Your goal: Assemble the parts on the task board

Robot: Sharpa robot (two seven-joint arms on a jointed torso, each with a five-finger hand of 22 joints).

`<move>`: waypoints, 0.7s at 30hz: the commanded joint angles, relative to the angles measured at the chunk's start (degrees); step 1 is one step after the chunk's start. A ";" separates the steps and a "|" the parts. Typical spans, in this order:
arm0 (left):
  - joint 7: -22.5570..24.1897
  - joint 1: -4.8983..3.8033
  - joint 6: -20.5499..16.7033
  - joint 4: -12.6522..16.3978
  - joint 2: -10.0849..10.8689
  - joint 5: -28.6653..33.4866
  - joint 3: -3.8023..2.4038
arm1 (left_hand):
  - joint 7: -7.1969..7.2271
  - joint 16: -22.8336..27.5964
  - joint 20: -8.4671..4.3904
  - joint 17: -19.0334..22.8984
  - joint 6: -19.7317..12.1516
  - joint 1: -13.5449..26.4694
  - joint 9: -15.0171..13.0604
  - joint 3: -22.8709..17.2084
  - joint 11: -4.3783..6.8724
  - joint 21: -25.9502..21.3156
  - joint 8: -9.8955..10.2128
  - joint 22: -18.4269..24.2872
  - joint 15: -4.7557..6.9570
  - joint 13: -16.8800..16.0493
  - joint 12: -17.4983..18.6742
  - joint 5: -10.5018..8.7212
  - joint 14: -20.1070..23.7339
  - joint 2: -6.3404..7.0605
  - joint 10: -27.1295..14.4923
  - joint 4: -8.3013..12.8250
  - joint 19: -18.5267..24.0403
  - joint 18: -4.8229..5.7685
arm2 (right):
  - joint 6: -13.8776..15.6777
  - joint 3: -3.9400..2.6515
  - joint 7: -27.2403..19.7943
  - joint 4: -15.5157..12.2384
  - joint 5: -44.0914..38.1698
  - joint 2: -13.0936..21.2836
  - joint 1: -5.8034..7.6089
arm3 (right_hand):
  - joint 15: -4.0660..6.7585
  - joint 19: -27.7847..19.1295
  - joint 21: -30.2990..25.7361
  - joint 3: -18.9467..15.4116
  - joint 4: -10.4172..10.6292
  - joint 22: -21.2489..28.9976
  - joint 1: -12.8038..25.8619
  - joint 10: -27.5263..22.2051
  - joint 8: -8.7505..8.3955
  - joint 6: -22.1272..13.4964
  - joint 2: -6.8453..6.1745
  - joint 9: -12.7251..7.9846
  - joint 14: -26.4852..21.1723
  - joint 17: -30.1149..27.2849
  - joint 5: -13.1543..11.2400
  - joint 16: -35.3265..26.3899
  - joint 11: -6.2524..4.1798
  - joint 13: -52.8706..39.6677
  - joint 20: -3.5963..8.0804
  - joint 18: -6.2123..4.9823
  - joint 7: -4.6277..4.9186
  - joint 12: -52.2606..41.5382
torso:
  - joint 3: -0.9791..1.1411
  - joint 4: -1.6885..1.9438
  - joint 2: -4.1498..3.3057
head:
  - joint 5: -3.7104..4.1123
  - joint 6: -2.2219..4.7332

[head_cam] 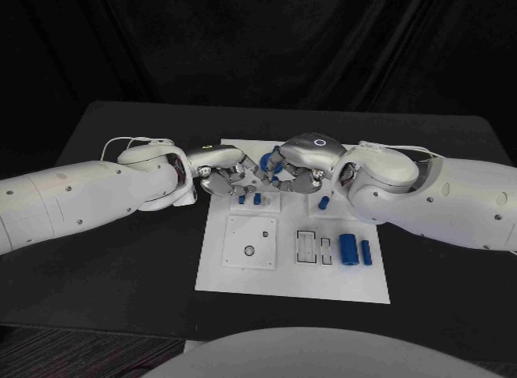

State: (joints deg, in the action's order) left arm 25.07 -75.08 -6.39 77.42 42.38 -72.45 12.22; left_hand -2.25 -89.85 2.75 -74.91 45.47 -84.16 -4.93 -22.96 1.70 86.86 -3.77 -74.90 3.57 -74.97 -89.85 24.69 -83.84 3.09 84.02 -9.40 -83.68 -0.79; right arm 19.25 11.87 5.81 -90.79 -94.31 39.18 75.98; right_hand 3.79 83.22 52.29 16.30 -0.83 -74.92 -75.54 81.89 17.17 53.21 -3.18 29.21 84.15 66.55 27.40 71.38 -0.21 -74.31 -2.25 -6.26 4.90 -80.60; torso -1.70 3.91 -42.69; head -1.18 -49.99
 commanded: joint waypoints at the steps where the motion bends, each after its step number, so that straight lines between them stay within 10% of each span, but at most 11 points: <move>1: 0.06 0.11 0.77 -0.05 -0.01 0.11 -0.08 | -0.07 -0.15 -0.03 -15.09 -0.58 0.03 0.04 -0.29 0.00 -0.34 0.09 -13.62 0.14 -15.03 -0.15 0.24 -6.16 -0.51 5.98 0.08 -2.66 -0.33 | -0.06 -0.01 -0.16 0.05 0.14 0.00 -0.14 | 0.34 -0.05 -0.23 0.48 -0.03 -7.18 -0.12 -0.25 0.37 0.15 0.46 0.09 1.85 -0.08 -0.36 -0.22 0.05 0.05 0.30 0.26 -0.29 0.28 | 0.02 0.04 0.01 | -0.10 -0.01; 21: -0.38 0.14 -1.45 0.61 2.74 0.11 -0.08 | -0.65 -0.15 0.08 -15.09 0.06 0.37 -0.09 -0.51 -0.33 -0.67 -0.26 -13.47 -0.04 -15.03 -0.15 0.23 -6.16 -0.52 5.98 0.19 -2.25 -0.43 | -3.47 -0.01 -0.69 4.11 1.03 -1.07 -0.18 | 0.33 0.00 0.14 0.49 -0.06 -7.26 -0.10 -0.18 0.43 0.15 0.46 0.13 1.87 0.11 -0.47 -0.08 0.07 -0.10 0.29 0.32 -0.28 0.19 | 0.01 0.05 0.04 | -0.06 -0.01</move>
State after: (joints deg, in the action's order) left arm 24.14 -75.05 -6.46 77.76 45.03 -72.43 12.19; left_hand -2.67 -89.85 2.76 -74.91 45.45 -83.92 -4.97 -23.11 1.70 86.42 -3.77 -74.90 3.57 -74.98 -89.85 24.69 -83.84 2.86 84.02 -9.25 -83.68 -0.79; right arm 17.49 11.89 5.39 -86.96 -93.75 38.20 75.97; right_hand 3.79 83.22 52.29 16.43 -0.96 -74.91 -75.54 81.89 17.52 53.21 -3.17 29.42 84.15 66.60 27.19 71.39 -0.21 -74.37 -2.25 -6.26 4.89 -80.60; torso -1.70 3.94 -42.68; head -1.13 -49.99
